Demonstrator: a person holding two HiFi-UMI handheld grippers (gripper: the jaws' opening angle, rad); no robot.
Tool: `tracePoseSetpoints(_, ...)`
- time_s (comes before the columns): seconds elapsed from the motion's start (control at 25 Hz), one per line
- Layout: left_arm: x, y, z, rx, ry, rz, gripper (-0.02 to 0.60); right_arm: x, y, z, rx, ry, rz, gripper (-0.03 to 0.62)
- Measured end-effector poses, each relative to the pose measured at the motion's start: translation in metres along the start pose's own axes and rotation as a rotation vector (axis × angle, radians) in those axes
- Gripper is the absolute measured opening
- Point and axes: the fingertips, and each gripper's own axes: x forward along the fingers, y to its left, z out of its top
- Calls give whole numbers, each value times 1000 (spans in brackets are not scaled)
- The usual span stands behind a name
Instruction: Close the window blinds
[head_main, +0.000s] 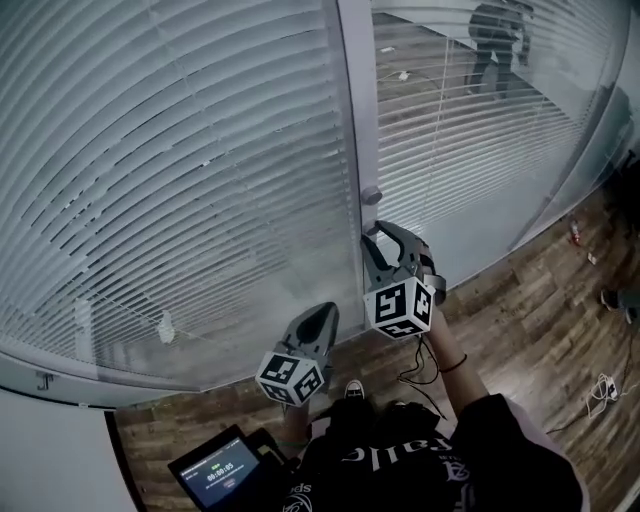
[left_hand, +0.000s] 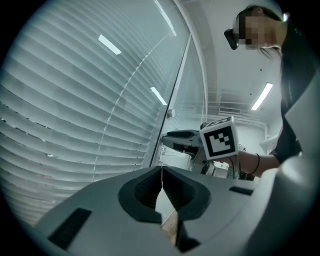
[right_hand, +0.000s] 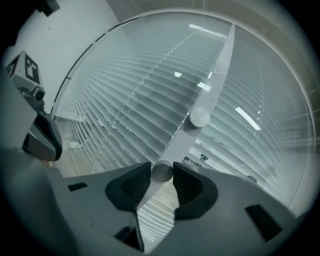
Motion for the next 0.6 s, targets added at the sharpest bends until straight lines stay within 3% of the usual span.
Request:
tracePoseSetpoints(0.16,12,10,1,-2,13,-35,5,9,0,1,40,-4,-16,137)
tracePoseSetpoints(0.24,16,15,2,-4,18,-40,5,11,-2,2,164,0,-2,137)
tracePoseSetpoints(0.32,21,16,4,-4,20,-43,5,12,-7,-3,481,-14,38,136)
tracePoseSetpoints(0.48,29,13,3,-2,29,-50,5,10,-20,-16,1382,-95,198,135)
tracePoseSetpoints(0.52,29,12,2,-3,30,-50,5,10,-20,-17,1535,-116,238,135)
tracePoseSetpoints(0.56,30,12,1,-5,30,-50,5,9,-20,-18,1622,-137,266,135)
tracePoseSetpoints(0.6,30,12,1,-6,29,-49,5,8,-20,-18,1625,-152,273,135)
